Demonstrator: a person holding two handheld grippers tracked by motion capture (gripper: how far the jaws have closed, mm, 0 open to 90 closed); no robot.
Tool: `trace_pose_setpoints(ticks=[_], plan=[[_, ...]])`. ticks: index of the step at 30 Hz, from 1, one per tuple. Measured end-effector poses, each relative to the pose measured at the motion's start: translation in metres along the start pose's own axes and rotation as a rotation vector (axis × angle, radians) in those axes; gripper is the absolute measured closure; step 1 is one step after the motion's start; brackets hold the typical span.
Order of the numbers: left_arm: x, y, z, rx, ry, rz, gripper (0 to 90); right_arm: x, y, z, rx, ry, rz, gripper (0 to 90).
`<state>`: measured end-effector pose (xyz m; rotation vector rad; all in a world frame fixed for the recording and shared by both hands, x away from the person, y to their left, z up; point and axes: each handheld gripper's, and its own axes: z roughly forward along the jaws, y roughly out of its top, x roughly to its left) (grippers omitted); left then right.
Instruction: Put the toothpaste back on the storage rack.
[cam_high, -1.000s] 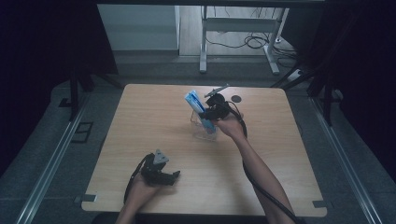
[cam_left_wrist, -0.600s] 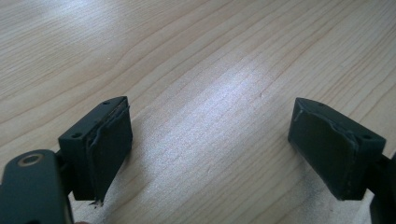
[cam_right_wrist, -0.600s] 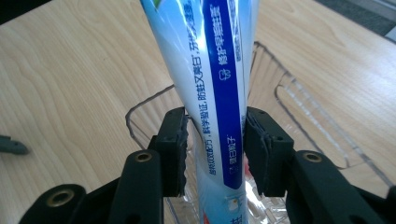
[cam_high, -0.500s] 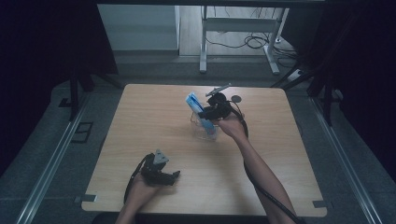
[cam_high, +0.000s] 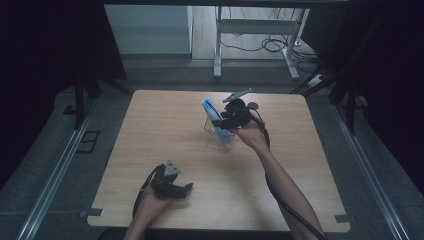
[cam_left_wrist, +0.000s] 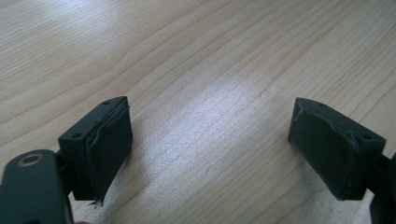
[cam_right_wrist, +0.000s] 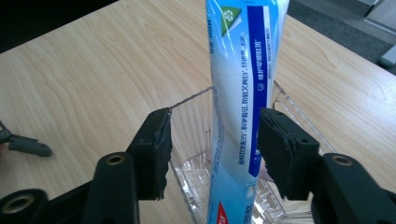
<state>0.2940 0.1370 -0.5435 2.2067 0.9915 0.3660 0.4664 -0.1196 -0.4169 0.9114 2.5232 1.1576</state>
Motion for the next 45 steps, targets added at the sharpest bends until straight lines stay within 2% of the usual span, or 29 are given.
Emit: trace_pose_setpoints(ticks=[7, 14, 20, 29, 45], plan=[[0.0, 0.0, 0.0, 0.0, 0.0, -0.001, 13.8, 0.004, -0.001, -0.007, -0.019, 0.006, -0.019, 35.5], [0.0, 0.0, 0.0, 0.0, 0.0, -0.001, 13.8, 0.008, -0.002, -0.014, -0.03, 0.011, -0.012, 29.0], [0.0, 0.0, 0.0, 0.0, 0.0, 0.002, 13.9, 0.009, -0.004, -0.023, -0.039, 0.024, -0.003, 25.2], [0.0, 0.0, 0.0, -0.006, 0.001, -0.004, 13.8, 0.013, -0.008, -0.034, -0.043, 0.038, -0.018, 19.5], [-0.001, 0.0, 0.001, -0.01, 0.002, -0.01, 13.9, 0.016, -0.02, -0.043, -0.038, 0.044, -0.018, 13.6]])
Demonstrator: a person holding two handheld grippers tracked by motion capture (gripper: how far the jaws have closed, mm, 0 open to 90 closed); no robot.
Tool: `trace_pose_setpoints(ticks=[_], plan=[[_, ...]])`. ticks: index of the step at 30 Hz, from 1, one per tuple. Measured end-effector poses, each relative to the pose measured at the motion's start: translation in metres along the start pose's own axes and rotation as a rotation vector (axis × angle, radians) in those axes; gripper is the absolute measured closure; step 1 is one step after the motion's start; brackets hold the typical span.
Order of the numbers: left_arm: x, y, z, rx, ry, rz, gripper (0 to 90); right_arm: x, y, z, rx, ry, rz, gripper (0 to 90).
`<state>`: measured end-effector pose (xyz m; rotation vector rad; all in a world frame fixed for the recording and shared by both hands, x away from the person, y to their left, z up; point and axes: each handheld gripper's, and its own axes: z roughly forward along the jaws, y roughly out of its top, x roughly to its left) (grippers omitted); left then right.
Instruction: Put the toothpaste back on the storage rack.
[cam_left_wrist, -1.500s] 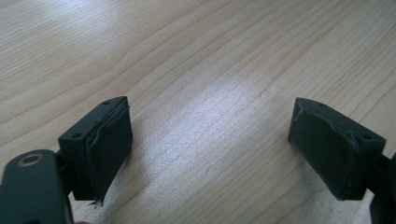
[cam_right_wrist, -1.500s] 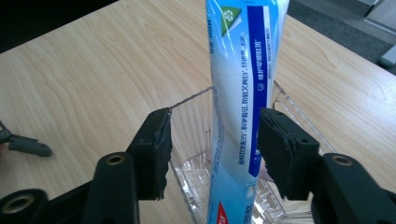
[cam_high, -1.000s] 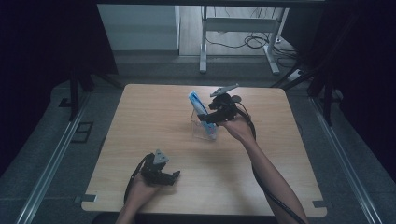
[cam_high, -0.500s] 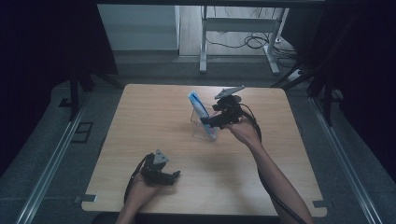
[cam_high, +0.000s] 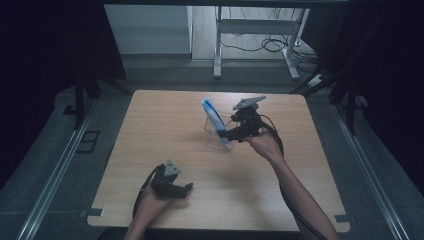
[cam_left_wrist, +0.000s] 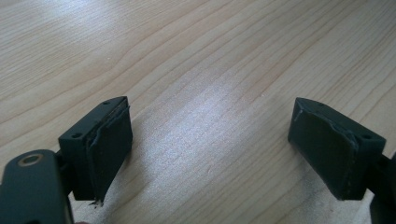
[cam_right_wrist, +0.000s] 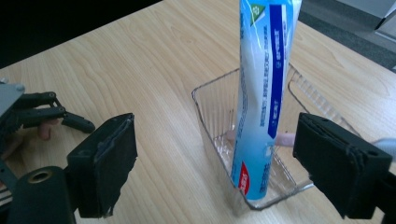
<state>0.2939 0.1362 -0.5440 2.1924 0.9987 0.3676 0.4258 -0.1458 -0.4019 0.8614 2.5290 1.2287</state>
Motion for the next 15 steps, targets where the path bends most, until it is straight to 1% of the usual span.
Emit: trace_pose_setpoints(ticks=[7, 15], plan=[[0.0, 0.0, 0.0, 0.003, 0.0, 0.003, 13.9, 0.001, -0.01, -0.005, 0.001, 0.01, 0.003, 13.6], [0.0, 0.0, 0.0, 0.003, -0.001, 0.004, 13.9, 0.002, -0.021, -0.013, -0.009, 0.0, 0.001, 13.6]])
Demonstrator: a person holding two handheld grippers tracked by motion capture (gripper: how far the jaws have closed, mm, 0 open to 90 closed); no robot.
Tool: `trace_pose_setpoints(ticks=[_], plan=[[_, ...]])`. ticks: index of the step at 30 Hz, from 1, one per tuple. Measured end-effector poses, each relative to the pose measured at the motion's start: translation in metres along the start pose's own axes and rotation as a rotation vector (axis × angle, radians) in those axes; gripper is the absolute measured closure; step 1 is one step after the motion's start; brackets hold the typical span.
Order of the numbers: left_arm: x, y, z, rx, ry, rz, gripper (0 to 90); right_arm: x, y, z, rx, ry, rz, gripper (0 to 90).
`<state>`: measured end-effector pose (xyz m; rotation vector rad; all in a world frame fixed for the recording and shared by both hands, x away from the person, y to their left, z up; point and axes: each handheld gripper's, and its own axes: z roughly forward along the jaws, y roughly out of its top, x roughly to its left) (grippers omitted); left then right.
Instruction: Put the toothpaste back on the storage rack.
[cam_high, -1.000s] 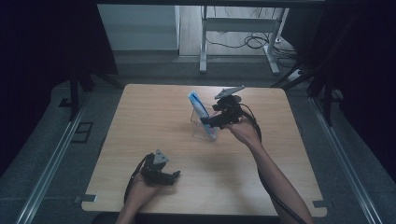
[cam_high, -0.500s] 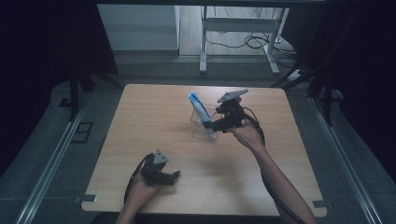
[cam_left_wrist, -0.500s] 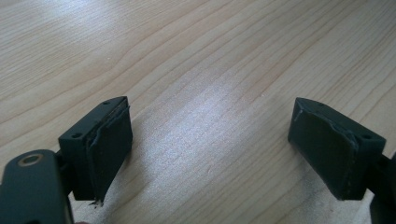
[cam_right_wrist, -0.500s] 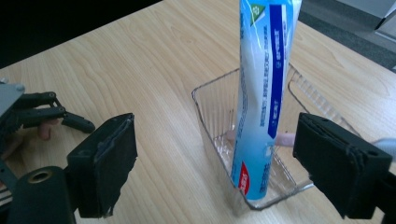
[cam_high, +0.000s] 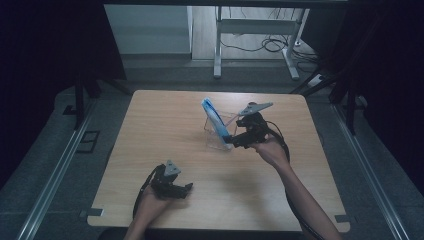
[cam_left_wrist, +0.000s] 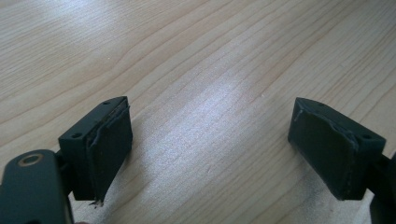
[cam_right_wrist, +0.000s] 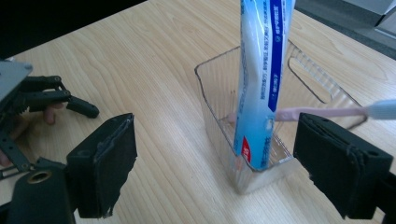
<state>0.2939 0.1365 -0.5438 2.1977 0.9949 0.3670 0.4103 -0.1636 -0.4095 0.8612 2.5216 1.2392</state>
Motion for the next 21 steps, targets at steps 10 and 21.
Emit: trace_pose_setpoints(ticks=[10, 21], plan=[[0.0, 0.0, 0.0, -0.001, 0.0, -0.001, 13.9, 0.005, -0.019, -0.013, -0.007, -0.015, -0.007, 13.6], [0.0, 0.0, 0.0, 0.0, 0.0, 0.0, 13.9, 0.009, -0.043, -0.024, 0.006, -0.032, -0.016, 13.6]])
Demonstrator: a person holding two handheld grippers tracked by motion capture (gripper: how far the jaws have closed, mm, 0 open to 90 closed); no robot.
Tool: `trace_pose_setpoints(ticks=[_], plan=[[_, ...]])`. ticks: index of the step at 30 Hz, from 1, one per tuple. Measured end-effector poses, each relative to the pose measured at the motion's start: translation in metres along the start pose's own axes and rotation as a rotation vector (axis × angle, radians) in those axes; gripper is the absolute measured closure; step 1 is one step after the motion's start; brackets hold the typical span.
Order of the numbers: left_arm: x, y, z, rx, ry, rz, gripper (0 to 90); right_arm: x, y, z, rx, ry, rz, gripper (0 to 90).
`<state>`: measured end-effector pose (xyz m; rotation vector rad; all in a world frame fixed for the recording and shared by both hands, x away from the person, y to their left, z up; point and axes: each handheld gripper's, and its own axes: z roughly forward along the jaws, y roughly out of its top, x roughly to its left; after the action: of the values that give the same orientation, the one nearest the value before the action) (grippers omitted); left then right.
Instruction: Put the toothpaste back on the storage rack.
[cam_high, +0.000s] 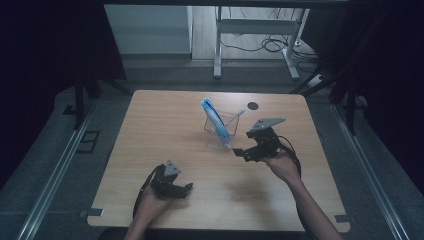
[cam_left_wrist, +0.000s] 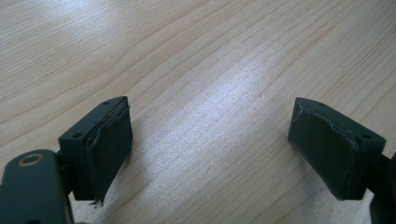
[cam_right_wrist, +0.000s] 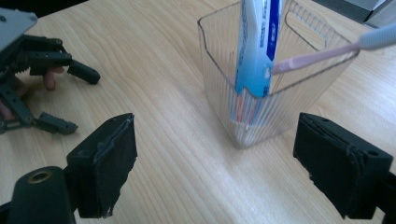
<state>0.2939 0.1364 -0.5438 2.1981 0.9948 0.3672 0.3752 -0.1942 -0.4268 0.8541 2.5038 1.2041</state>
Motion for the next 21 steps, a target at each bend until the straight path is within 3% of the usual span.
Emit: trace_pose_setpoints(ticks=[12, 21], plan=[[0.0, 0.0, 0.0, -0.006, 0.001, -0.004, 13.9, -0.001, -0.033, -0.009, 0.008, -0.014, 0.019, 13.3], [0.0, 0.0, 0.0, -0.002, 0.0, -0.001, 13.9, -0.003, -0.061, -0.019, 0.024, -0.05, 0.031, 12.9]])
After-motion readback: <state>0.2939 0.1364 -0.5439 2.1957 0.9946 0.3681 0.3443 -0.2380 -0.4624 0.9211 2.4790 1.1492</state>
